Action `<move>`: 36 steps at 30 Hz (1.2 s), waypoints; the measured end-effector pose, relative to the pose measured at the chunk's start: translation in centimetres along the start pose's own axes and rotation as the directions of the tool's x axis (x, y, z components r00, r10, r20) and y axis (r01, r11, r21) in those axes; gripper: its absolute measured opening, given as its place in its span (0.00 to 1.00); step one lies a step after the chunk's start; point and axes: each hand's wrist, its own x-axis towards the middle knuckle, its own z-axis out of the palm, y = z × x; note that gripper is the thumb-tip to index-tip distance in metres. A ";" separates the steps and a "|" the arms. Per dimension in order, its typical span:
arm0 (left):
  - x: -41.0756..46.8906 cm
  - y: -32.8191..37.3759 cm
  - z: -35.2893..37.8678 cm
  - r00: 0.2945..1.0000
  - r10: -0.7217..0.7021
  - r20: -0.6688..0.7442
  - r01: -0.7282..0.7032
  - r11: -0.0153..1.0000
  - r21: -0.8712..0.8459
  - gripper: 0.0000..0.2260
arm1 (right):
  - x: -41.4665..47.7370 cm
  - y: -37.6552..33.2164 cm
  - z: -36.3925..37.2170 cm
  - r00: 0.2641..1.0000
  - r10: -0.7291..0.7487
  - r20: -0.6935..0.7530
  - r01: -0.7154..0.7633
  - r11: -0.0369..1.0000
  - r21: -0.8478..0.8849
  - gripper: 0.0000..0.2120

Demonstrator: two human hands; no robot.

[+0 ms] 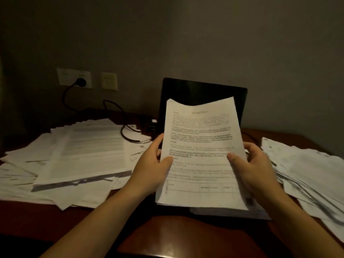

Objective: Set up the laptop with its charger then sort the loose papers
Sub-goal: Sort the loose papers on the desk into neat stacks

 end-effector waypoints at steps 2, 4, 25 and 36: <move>0.7 0.6 2.1 0.998 -0.008 0.065 0.003 0.997 0.076 0.28 | 0.7 1.1 -2.2 0.999 0.022 -0.029 -0.024 0.997 -0.074 0.13; 1.4 0.9 4.0 0.992 0.013 0.123 -0.031 0.989 0.144 0.29 | 1.4 2.3 -4.0 0.999 0.042 -0.033 -0.046 0.988 -0.147 0.14; 2.1 -0.4 6.6 0.977 -0.019 0.211 -0.172 0.509 0.843 0.25 | 3.0 3.9 -3.8 0.977 0.015 0.214 0.171 0.547 -0.819 0.22; 1.7 -2.9 -5.2 0.992 -0.122 0.025 0.029 0.421 0.906 0.27 | 2.0 -0.7 8.0 0.840 -0.210 0.501 0.514 0.603 -0.610 0.12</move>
